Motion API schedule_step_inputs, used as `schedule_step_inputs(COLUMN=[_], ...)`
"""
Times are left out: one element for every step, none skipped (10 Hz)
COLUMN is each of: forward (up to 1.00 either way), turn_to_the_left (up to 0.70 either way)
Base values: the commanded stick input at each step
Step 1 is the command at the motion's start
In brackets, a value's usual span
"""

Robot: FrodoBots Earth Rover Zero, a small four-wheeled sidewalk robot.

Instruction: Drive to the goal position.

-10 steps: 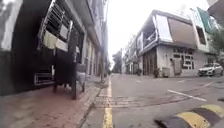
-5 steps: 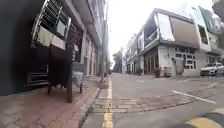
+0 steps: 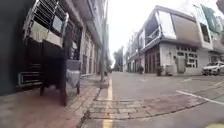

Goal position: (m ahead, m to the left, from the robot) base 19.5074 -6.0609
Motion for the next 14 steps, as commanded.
schedule_step_inputs(forward=[0.5, 0.5, 0.5, 0.5, 0.5, 0.5, 0.5, 0.5, 0.5, 0.5, 0.5, 0.5, 0.5, 0.5], turn_to_the_left=[-0.5, -0.5, -0.5, -0.22, 0.0, 0.0, 0.0, 0.0, 0.0, 0.0, 0.0, 0.0, 0.0, 0.0])
